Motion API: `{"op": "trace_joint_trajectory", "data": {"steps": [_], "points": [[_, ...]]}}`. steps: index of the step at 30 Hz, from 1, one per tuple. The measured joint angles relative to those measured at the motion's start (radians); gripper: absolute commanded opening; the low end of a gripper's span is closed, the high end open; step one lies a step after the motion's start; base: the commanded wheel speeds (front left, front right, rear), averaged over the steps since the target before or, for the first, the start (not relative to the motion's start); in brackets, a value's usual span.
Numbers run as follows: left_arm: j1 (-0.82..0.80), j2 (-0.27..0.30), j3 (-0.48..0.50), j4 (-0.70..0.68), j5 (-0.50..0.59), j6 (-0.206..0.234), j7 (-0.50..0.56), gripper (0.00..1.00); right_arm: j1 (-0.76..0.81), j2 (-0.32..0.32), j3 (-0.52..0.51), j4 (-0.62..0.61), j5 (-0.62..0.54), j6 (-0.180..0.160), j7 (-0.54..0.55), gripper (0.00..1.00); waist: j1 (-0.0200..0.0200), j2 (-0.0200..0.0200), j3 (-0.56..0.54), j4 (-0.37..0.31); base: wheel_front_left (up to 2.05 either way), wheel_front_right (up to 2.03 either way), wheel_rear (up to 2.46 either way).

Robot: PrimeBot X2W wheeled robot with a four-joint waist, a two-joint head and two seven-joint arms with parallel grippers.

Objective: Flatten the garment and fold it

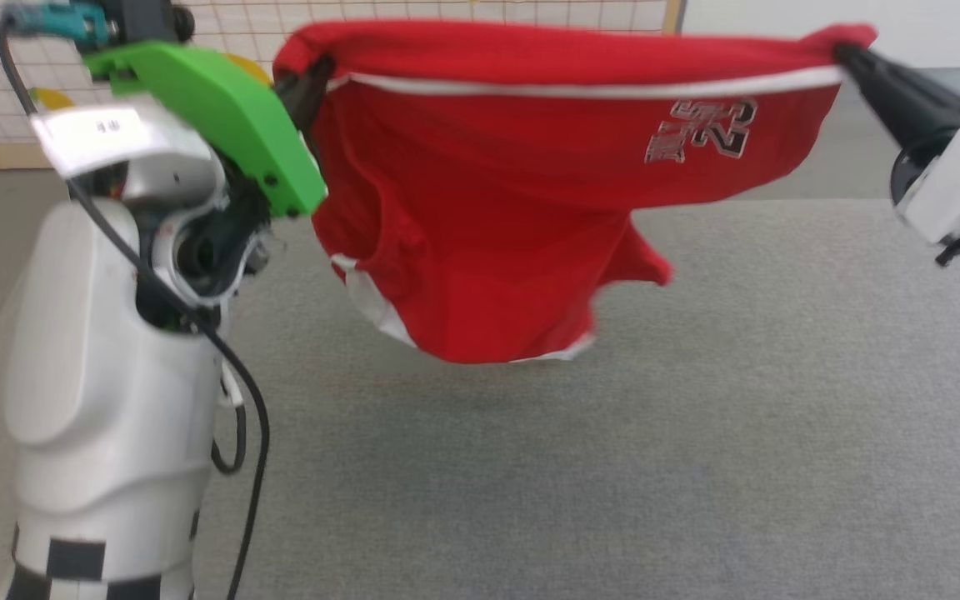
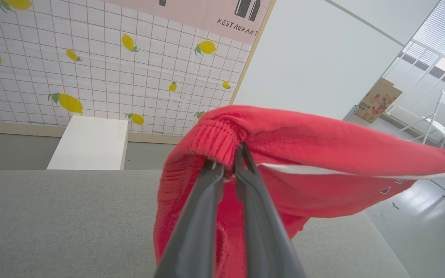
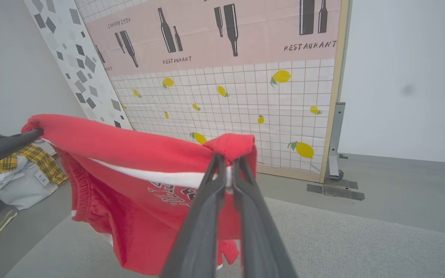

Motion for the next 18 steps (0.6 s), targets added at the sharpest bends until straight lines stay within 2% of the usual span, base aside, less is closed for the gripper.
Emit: {"op": "trace_joint_trajectory", "data": {"steps": [9,13,18], "points": [[-0.206,0.007,-0.011,0.152,0.011,-0.005,0.026,0.0,-0.158,0.039,-0.045,0.022,-0.047,0.0,0.044,0.0,0.0,0.0,0.065,-0.027,0.0,0.0,0.0],[-0.327,0.006,-0.025,0.246,0.044,-0.016,-0.024,0.0,-0.281,0.043,-0.034,0.077,-0.082,0.0,0.035,0.0,0.0,0.0,0.131,-0.033,0.0,0.0,0.0],[-0.482,0.005,-0.03,0.365,0.097,-0.015,-0.099,0.0,-0.451,0.051,-0.01,0.189,-0.145,0.0,-0.026,0.0,0.0001,0.0,0.232,-0.045,0.0,0.0,0.0]]}}
